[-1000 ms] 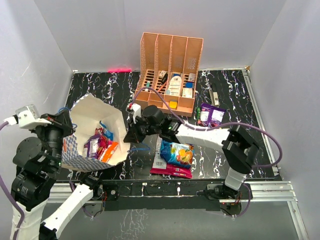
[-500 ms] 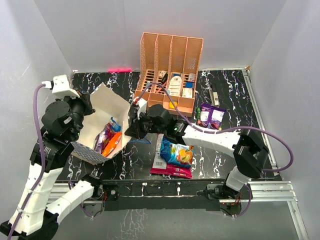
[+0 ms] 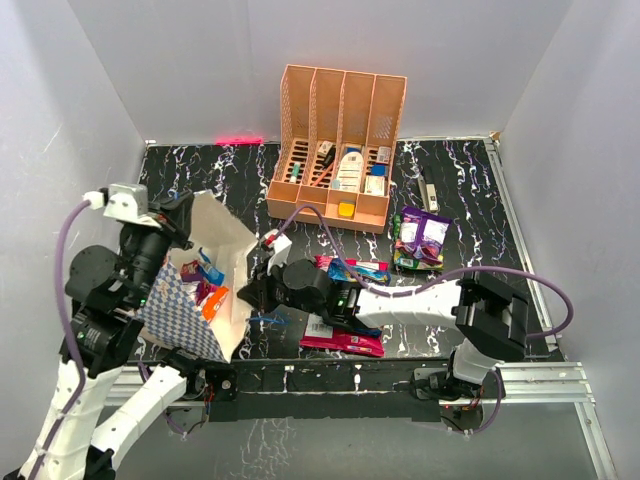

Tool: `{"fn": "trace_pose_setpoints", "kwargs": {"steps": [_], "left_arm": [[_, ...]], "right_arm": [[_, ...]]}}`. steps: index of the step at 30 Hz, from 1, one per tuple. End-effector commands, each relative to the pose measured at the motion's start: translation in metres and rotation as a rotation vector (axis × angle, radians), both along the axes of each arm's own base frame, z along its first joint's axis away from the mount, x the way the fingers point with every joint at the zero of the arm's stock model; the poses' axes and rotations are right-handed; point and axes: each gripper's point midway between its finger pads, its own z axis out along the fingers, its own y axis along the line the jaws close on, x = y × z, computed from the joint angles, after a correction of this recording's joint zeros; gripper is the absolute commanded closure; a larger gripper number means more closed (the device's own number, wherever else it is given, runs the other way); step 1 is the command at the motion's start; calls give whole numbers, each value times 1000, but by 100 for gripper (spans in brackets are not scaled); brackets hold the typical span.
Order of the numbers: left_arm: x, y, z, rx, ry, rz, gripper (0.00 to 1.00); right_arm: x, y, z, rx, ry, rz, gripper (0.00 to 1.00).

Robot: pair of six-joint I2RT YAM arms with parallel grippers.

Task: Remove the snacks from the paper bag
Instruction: Adjust the paper bag at the center of the board.

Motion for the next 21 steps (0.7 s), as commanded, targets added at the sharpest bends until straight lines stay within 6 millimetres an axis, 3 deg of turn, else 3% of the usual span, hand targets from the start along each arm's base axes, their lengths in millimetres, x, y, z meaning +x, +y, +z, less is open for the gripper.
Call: {"fn": "trace_pose_setpoints", "kwargs": {"steps": [1,9,15,18,21], "left_arm": [[0,-24,26,-17,-169,-121,100],[5,-35,27,-60,-164,-167,100],[42,-49,42,-53,-196,-147,100],[57,-62,38,-47,-152,-177,100],[57,-70,21,-39,-69,-220,100]], "right_arm": [[37,8,60,239,-52,-221,93],[71,-29,80,187,-254,-407,93],[96,-54,92,125,-368,-505,93],[98,-62,92,123,-361,-526,93],[86,-58,79,133,-288,-468,93]]}}
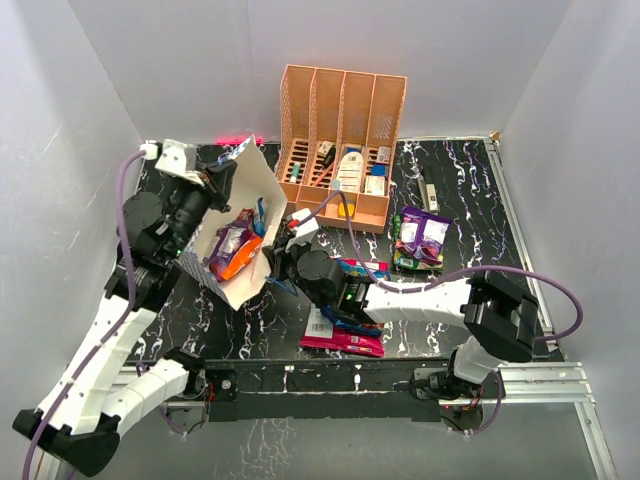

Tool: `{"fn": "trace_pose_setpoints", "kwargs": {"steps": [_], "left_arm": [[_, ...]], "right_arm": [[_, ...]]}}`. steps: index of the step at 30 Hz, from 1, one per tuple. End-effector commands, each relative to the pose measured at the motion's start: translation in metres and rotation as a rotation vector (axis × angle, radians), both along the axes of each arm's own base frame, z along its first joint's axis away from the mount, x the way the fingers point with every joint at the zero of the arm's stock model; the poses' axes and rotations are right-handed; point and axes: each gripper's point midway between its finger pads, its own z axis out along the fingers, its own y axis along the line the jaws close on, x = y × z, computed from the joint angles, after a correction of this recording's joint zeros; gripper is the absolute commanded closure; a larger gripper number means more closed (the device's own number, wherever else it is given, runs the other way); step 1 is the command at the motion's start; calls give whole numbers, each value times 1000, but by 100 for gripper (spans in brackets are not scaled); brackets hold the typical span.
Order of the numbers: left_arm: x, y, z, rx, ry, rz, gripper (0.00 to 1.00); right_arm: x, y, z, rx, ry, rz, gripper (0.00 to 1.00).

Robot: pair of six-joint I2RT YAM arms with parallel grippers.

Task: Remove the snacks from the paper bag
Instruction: Adjust the paper bag at the center of the board.

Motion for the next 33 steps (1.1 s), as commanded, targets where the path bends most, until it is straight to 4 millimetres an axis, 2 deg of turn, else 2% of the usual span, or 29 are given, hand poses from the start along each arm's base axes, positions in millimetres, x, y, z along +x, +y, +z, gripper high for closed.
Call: {"fn": "trace_pose_setpoints", "kwargs": {"steps": [1,3,8,13,17,21,24,28,33], "left_arm": [[-15,-8,17,-33,-7,-74,100],[-23,-3,2,-23,57,-67,100],[-52,13,-29,-35,171,-44,100],[-73,14,-37,-73,211,-84,100],[-82,4,-38,-75,227,-153,100],[-85,5,-41,-56,252,-155,100],[-87,8,-42,-52,256,-142,100],[-90,8,-43,-63,262,-148,100],[-93,7,-38,-83,260,-161,100]], "right_arm": [[-8,-7,40,167,1,15,93],[-21,-4,25,177,62,58,92],[-41,-6,4,170,126,123,86],[-52,-12,-12,122,157,167,78],[-63,-19,-20,71,170,209,65],[-67,-36,-31,-40,151,216,50],[-64,-59,-39,-144,117,182,40],[-60,-90,-35,-290,-8,169,31],[-71,-101,-3,-456,-282,334,29]]}}
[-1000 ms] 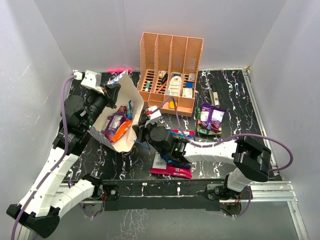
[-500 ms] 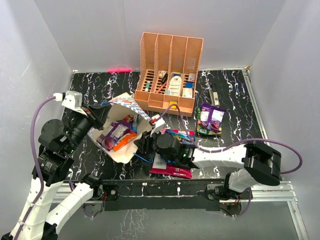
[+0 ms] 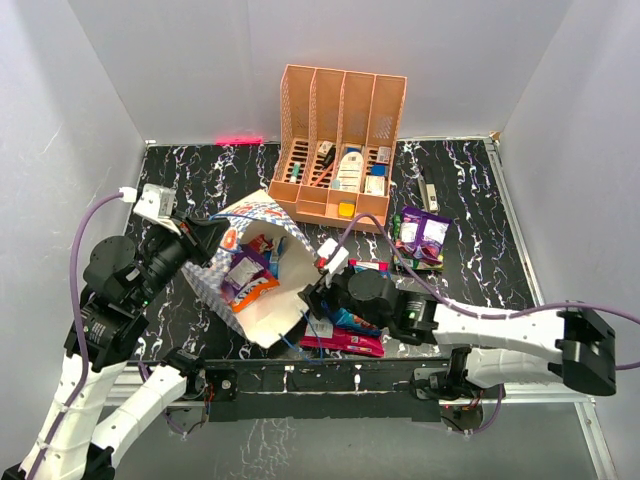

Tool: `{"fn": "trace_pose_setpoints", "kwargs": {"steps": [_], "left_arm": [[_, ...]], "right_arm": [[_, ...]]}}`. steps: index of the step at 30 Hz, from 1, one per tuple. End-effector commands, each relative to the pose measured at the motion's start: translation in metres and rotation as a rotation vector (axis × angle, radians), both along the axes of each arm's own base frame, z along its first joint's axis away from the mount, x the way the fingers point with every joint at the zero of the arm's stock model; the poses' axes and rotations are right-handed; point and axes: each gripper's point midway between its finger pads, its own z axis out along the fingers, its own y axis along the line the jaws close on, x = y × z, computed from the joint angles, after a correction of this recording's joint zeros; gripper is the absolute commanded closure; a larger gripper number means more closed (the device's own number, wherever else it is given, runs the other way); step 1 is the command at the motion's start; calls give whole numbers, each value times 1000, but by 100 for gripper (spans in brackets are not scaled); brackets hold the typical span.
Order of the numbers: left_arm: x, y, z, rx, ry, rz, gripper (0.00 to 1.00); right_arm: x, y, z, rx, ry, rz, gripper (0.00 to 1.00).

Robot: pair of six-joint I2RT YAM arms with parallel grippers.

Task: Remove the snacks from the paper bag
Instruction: Adjust the paper bag at the center of the board.

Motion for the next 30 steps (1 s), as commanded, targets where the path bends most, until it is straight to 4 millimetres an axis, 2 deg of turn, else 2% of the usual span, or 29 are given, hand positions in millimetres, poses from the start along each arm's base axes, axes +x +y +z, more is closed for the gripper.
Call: {"fn": "trace_pose_setpoints", "kwargs": {"steps": [1,6,9,14,18,22,26,30], "left_arm": [[-9,-1,17,-41,-29,-21,100],[-11,-2,21,-58,-33,-27,100],[-10,-1,20,-63,-29,-21,100],[-9,3,21,-77,-10,9,100],[-7,9,21,-79,9,48,100],[-7,15,20,-88,23,85,100],[-7,17,17,-90,36,100,100],[-7,18,15,-91,38,102,100]], "right_arm": [[-10,-6,41,-133,-308,229,29],[-42,8,65,-175,-562,541,27],[-45,27,68,-175,-605,617,28],[-46,66,58,-163,-631,710,33],[-31,93,47,-203,-689,715,36],[-6,112,19,-334,-754,694,38],[21,124,7,-420,-812,644,40],[43,128,-12,-452,-787,626,44]]}}
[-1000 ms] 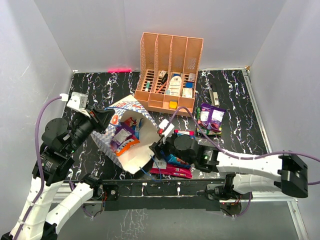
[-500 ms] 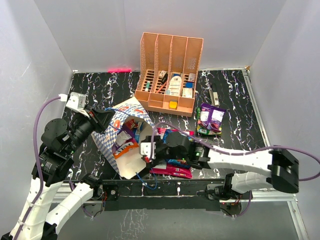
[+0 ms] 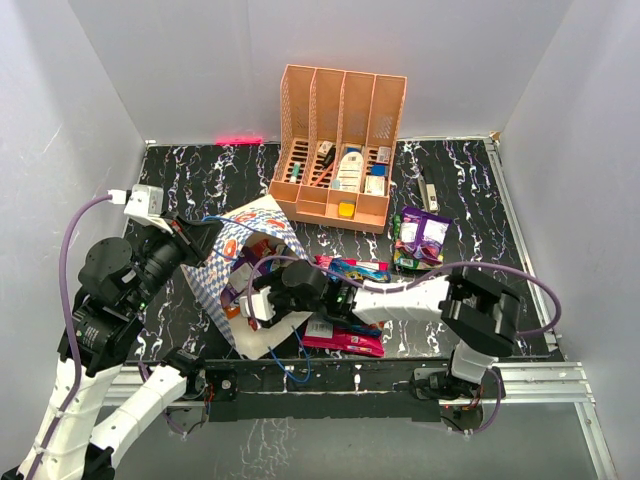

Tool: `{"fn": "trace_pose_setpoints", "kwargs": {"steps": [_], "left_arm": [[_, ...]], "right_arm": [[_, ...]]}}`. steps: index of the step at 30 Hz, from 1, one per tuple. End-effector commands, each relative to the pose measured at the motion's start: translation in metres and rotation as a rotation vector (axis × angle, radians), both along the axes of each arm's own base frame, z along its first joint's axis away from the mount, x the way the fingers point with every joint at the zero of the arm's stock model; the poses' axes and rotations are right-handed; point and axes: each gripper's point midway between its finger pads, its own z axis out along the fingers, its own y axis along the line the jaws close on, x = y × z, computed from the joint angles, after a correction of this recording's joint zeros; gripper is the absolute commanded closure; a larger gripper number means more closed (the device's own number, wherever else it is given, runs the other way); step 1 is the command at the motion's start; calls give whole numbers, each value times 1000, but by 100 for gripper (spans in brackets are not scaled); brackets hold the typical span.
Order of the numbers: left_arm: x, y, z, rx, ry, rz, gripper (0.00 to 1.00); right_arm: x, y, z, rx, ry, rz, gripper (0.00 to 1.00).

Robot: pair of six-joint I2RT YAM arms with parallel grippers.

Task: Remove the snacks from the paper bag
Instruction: Adjust the paper bag at the center of the board, then take out the snack from the paper bag.

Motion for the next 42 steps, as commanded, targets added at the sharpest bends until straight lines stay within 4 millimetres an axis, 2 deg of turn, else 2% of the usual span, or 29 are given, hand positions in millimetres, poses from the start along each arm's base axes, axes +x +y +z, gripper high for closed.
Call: {"fn": "trace_pose_setpoints", "kwargs": {"steps": [1,5,7,9,19,28,31,33,42], "left_arm": [[-3,7,15,-23,-34,28,100],[-4,9,16,-18,-36,37,100],[-4,11,17,-14,-37,45,100],[-5,13,18,-14,-36,56,100],[-6,13,20,-18,-38,56,100],[-7,11,21,-33,-32,46,100],[-8,13,21,-30,-29,53,100],[-8,15,21,-28,-30,59,100],[-4,20,17,-22,-27,99,100]], "right_arm": [[41,16,36,106,-113,-56,46],[52,17,30,120,-103,-62,51],[53,21,16,101,-94,-51,52],[54,24,11,100,-99,-44,52],[76,44,1,127,-131,-75,42],[96,62,-20,107,-140,-87,36],[102,63,-26,110,-110,-97,42],[105,61,-24,125,-87,-102,51],[86,60,-3,189,-8,-56,89]]}}
